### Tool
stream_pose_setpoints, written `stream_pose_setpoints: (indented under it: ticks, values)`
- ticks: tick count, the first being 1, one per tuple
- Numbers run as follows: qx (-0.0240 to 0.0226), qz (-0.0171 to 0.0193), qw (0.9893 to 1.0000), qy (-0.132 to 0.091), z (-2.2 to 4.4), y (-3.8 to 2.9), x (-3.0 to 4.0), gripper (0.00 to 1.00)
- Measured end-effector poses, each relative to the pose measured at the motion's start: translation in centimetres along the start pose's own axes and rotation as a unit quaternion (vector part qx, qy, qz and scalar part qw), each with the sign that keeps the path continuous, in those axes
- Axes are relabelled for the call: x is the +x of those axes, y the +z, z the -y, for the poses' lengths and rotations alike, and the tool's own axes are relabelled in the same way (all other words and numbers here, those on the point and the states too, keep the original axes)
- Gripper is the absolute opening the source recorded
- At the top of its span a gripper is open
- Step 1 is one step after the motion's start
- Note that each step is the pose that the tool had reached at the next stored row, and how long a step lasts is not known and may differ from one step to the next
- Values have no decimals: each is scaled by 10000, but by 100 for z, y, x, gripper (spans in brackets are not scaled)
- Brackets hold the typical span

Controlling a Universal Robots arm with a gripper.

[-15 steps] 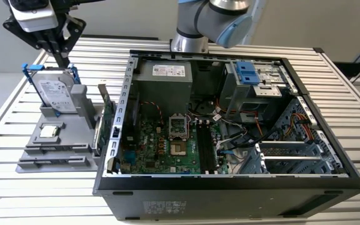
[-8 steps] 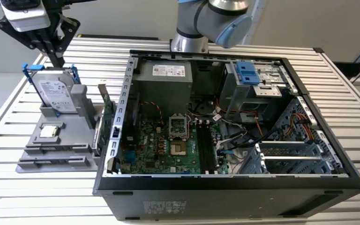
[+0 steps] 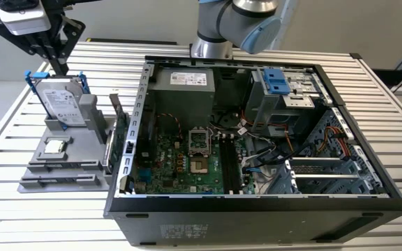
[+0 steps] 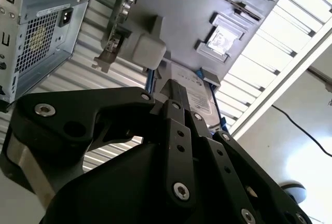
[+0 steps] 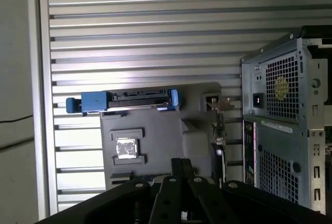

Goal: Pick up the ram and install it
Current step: 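Reach for the ram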

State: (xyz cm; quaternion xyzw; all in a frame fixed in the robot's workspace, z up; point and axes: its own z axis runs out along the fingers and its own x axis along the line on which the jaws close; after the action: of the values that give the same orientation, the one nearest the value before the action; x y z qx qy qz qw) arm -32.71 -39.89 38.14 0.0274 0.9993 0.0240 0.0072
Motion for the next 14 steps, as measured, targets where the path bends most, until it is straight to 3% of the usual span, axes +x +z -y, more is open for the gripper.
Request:
stream_pose_setpoints:
  ticks: [14]
  values:
    - [0, 0, 10000, 0, 5, 0, 99, 0]
